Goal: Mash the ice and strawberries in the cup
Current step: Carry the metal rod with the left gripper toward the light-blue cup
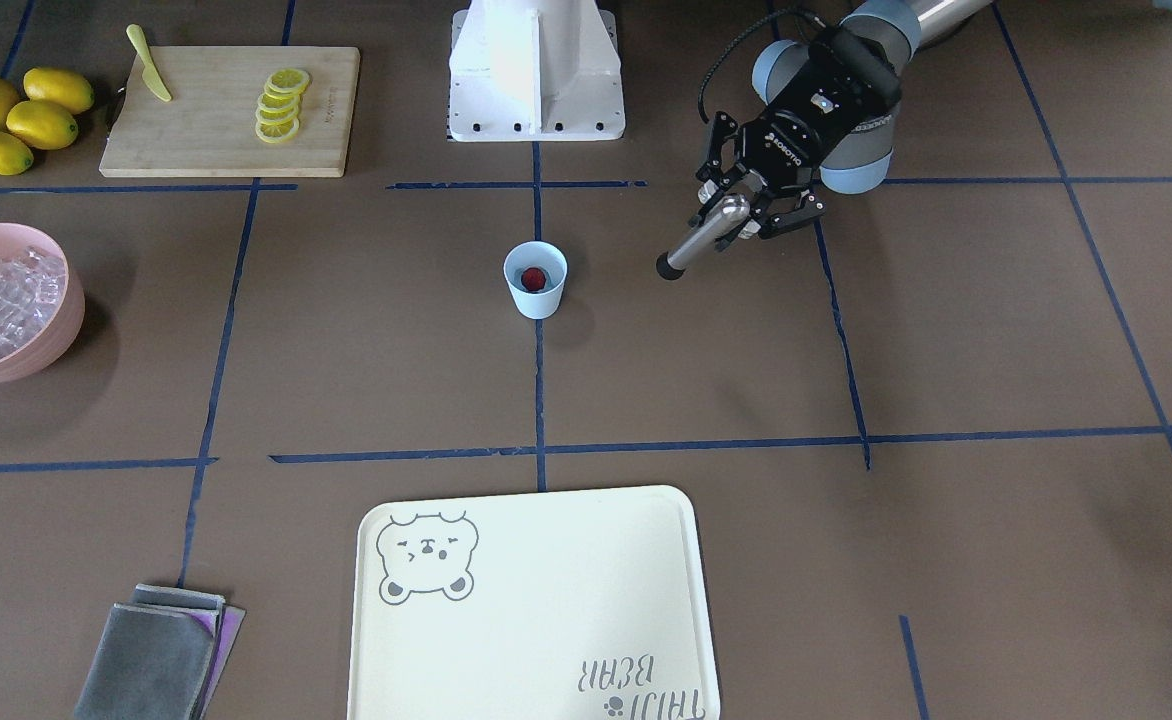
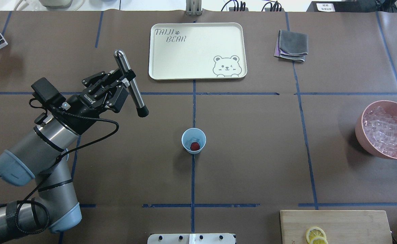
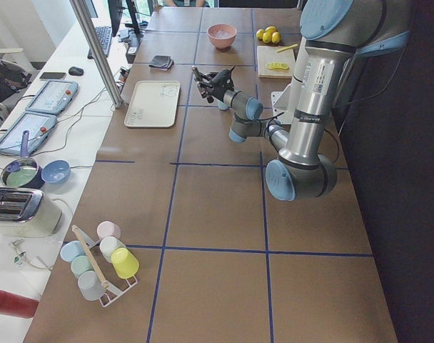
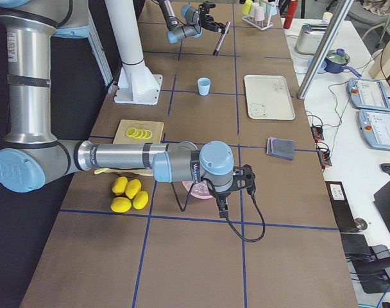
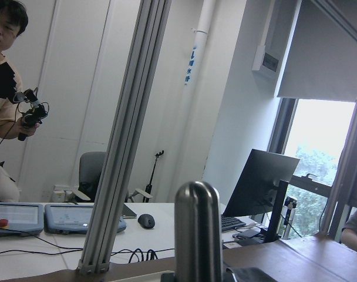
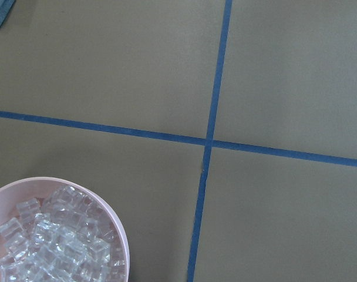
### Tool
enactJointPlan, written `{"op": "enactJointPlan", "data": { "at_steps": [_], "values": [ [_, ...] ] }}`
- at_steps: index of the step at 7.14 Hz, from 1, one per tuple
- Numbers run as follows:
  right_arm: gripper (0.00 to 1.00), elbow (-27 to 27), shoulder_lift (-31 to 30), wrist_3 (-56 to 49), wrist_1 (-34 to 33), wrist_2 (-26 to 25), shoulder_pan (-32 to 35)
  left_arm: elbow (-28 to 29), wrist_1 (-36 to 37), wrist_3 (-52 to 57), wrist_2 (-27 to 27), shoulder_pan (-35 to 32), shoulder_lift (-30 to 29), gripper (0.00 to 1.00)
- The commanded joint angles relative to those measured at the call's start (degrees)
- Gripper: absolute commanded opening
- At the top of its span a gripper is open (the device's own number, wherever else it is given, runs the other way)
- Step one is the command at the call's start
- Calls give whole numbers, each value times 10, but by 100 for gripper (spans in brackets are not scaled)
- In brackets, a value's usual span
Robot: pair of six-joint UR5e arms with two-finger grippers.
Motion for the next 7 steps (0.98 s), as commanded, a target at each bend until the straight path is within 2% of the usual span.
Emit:
{"op": "enactJointPlan", "data": {
  "at_steps": [1,4,7],
  "values": [
    [99,0,-2,0,0,1,0,26,-16,1,-14,12,-48,0],
    [99,0,-4,0,0,-3,0,57,-14,12,-13,22,-53,0],
    [99,-2,-4,-1,-1,-3,0,74,-10,34,7,64,-97,0]
  ]
}}
